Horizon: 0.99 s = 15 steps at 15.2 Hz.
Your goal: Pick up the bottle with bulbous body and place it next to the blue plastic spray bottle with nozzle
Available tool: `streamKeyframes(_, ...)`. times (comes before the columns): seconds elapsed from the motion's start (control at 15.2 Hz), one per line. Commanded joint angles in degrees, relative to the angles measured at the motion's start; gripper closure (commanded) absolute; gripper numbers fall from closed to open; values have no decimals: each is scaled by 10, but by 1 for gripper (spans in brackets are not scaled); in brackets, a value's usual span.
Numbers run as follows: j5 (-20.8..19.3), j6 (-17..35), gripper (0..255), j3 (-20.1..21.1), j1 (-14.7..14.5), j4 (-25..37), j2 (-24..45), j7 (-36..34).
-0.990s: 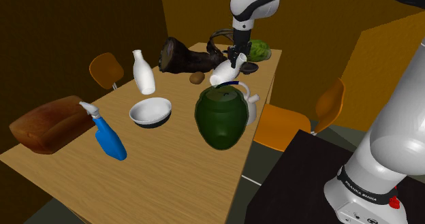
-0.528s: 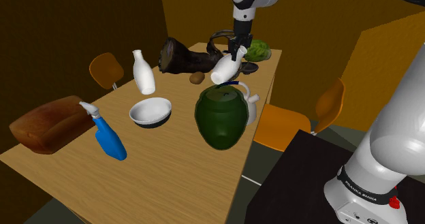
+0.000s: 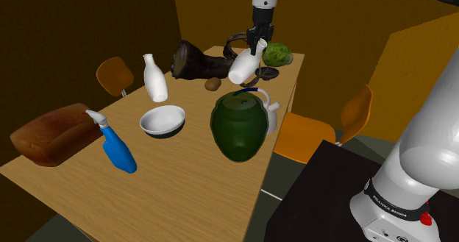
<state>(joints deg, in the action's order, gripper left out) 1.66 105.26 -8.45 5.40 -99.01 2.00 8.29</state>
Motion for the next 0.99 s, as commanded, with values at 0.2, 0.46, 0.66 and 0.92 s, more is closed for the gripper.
streamKeyframes(0.2,0,-40,255,0,0,42,2,-1)
streamKeyframes(0.46,1,-72,255,0,1,79,7,-1)
streamKeyframes(0.66,1,-97,255,-1,1,109,12,-1)
streamKeyframes(0.92,3,-131,255,-1,2,153,22,-1)
